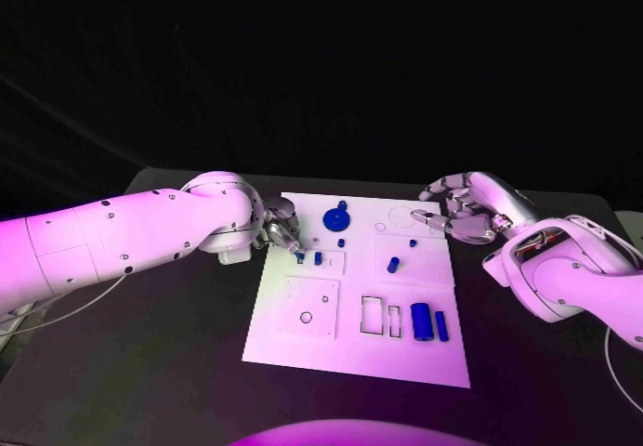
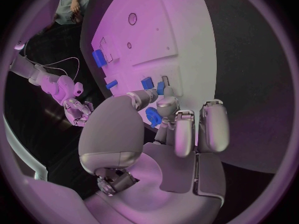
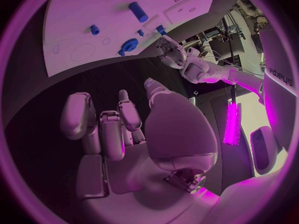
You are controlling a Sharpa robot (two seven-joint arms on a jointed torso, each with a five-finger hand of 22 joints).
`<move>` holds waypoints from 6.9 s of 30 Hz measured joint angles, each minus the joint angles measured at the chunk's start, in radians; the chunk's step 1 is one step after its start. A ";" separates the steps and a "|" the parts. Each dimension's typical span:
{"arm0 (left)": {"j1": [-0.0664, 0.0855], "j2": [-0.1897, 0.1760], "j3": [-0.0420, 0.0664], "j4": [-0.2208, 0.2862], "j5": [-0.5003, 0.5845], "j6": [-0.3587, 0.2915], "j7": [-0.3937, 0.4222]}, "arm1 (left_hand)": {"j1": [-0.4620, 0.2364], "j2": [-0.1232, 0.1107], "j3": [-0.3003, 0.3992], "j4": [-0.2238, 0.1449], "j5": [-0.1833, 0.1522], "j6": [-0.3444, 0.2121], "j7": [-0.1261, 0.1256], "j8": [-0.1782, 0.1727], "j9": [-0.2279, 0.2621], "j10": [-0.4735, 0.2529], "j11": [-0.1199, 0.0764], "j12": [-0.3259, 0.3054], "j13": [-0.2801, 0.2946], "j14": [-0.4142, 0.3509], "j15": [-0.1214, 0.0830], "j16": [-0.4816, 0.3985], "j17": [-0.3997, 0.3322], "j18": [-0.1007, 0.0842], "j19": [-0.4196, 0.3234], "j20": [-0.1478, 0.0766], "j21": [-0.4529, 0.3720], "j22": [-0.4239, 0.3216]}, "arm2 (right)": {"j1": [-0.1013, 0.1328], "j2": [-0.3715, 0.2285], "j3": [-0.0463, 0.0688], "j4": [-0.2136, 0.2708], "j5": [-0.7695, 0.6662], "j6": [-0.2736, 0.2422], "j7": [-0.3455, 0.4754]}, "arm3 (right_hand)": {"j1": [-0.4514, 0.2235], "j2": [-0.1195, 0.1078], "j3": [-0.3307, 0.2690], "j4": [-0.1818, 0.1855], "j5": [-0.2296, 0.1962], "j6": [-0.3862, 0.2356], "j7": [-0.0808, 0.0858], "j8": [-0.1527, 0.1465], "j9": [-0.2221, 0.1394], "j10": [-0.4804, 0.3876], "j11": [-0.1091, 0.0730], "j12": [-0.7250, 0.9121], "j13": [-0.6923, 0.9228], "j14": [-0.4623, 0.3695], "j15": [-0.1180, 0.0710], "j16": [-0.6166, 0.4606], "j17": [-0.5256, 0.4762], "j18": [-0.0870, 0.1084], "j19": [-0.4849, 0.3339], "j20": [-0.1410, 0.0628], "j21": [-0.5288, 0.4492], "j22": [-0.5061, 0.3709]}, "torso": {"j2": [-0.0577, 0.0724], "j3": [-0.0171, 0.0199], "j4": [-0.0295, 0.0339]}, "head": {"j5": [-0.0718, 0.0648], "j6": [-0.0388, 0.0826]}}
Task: Assemble the parts on the task board
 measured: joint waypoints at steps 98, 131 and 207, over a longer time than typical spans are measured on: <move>-0.005 0.036 -0.004 -0.043 -0.028 0.053 -0.008 | -0.109 -0.012 -0.019 -0.065 0.091 0.054 -0.025 -0.003 0.037 0.045 -0.027 0.042 0.067 0.000 -0.022 0.008 0.000 0.000 0.014 -0.015 0.008 0.012 | -0.001 -0.007 0.000 0.003 0.011 0.002 0.008 | 0.000 0.000 0.003 0.003 0.000 0.000 0.000 0.004 -0.001 0.000 0.000 -0.004 -0.004 0.004 -0.004 -0.004 0.000 0.000 0.000 0.000 -0.009 0.000 | 0.001 -0.0003 0.0001 | -0.006 -0.015; -0.009 0.032 -0.005 -0.043 -0.050 0.064 -0.005 | -0.139 -0.016 -0.234 0.085 0.088 0.091 -0.048 -0.026 0.049 0.044 -0.031 0.042 0.074 0.000 -0.022 0.008 0.001 0.000 0.014 -0.015 0.008 0.013 | -0.001 -0.015 0.000 0.006 0.007 -0.025 0.011 | 0.000 0.000 0.003 0.003 0.000 0.000 0.000 0.004 -0.002 -0.020 0.000 -0.030 -0.028 0.004 -0.004 -0.015 0.001 0.000 -0.004 -0.004 -0.030 0.000 | 0.000 -0.0012 0.0002 | -0.009 -0.012; -0.061 0.170 -0.016 -0.099 -0.538 -0.276 0.377 | 0.285 -0.072 -0.272 0.013 0.074 -0.063 0.099 -0.293 -0.346 -0.425 0.129 -0.653 -0.725 -0.160 0.103 -0.216 -0.325 0.094 -0.278 0.097 -0.345 -0.465 | -0.008 -0.008 0.000 -0.009 0.015 -0.035 0.028 | -0.010 -0.005 0.054 0.002 0.029 -0.025 -0.007 0.027 -0.012 -0.261 -0.004 -0.528 -0.549 -0.043 -0.014 -0.395 -0.291 0.085 -0.175 -0.007 -0.691 -0.392 | 0.001 0.0006 0.0000 | -0.042 0.016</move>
